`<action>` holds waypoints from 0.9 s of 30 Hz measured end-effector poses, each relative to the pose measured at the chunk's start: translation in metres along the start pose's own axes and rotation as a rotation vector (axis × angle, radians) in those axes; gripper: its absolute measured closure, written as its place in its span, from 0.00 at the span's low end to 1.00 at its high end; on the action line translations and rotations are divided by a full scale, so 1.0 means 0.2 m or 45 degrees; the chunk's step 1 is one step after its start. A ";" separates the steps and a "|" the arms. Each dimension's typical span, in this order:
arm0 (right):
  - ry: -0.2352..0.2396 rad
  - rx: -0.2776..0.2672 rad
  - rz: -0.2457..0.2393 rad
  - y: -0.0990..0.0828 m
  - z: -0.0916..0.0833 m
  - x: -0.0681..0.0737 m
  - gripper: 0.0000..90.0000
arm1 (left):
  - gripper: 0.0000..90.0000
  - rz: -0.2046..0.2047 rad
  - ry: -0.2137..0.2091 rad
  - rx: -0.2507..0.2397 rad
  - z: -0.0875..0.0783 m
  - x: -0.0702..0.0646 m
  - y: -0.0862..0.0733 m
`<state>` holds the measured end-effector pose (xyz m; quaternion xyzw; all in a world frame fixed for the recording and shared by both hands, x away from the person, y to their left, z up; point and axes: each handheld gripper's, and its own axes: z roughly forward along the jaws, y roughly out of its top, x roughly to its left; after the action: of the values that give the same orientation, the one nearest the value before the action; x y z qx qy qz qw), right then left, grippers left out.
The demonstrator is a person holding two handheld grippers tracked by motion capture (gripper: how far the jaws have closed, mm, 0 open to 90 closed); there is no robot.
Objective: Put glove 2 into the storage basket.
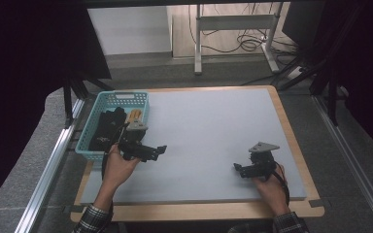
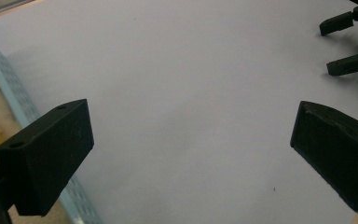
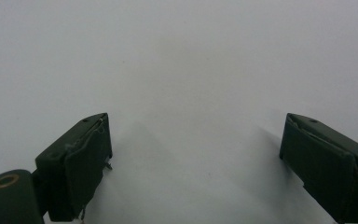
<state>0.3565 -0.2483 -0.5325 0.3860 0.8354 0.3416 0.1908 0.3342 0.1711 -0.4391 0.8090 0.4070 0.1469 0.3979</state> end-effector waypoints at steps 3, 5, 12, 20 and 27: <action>0.000 0.000 0.000 0.00 0.00 0.00 0.10 | 0.00 0.004 -0.009 -0.007 0.01 -0.02 0.00; 0.000 -0.001 -0.002 0.00 0.00 0.00 0.10 | 0.00 0.004 -0.020 -0.012 0.02 -0.03 0.00; 0.000 -0.001 0.003 0.00 0.00 0.00 0.10 | 0.00 0.031 -0.046 -0.019 0.07 -0.08 -0.01; 0.001 -0.001 0.001 0.00 0.00 0.00 0.10 | 0.00 0.048 -0.075 -0.020 0.12 -0.12 -0.04; 0.001 -0.001 0.000 0.00 0.00 0.00 0.10 | 0.00 0.063 -0.089 -0.020 0.17 -0.15 -0.07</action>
<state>0.3566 -0.2484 -0.5325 0.3857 0.8354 0.3421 0.1905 0.3264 0.1360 -0.4692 0.8203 0.3714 0.1316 0.4145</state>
